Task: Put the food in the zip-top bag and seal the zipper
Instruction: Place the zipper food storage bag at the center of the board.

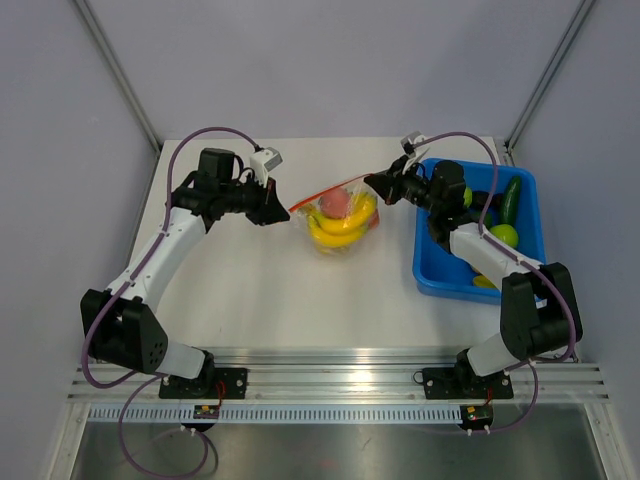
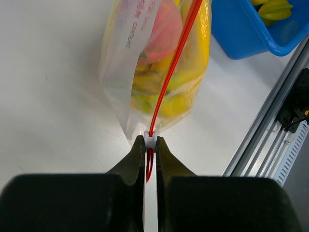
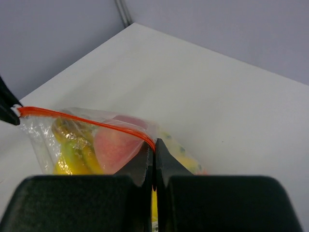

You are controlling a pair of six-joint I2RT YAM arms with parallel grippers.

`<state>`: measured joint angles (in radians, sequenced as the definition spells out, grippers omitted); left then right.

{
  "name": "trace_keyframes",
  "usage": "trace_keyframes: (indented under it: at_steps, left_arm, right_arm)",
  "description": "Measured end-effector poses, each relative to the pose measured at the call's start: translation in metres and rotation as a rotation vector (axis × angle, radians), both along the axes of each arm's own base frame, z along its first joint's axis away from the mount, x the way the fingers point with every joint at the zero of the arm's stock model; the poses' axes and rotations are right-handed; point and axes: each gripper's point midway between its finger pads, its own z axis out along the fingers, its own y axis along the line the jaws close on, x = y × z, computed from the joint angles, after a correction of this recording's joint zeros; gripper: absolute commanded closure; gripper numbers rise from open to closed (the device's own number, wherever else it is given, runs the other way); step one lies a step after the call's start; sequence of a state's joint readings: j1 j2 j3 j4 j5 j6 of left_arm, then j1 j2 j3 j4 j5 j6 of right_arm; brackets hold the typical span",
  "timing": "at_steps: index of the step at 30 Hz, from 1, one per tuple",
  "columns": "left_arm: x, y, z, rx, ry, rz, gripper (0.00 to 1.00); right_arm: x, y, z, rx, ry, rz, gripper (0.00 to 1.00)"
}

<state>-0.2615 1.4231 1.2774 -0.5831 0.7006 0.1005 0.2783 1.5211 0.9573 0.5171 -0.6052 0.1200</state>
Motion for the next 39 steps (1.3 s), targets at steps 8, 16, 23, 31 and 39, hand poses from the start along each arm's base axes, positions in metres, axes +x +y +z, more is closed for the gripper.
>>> trace_keyframes:
  at_steps: [8, 16, 23, 31, 39]
  left_arm:
    - [0.003, 0.0, 0.002, 0.001, -0.02, -0.001, 1.0]
    - [0.007, 0.001, 0.001, 0.004, -0.034, 0.009, 1.0]
    - [0.043, -0.006, 0.019, -0.012, -0.047, 0.027, 1.0]
    - [0.084, -0.01, 0.053, -0.038, -0.124, 0.048, 0.49]
    - [0.04, 0.001, 0.024, -0.046, -0.002, 0.108, 0.01]
  right_arm:
    - [0.021, -0.024, 0.004, 0.019, 0.002, -0.165, 1.0]
    - [0.019, -0.023, 0.002, 0.045, 0.034, -0.165, 1.0]
    - [0.046, -0.03, 0.012, 0.053, -0.001, -0.18, 1.0]
    - [0.071, -0.031, 0.036, 0.077, -0.085, -0.178, 0.87]
    - [0.017, -0.033, -0.02, 0.009, 0.073, -0.124, 0.01]
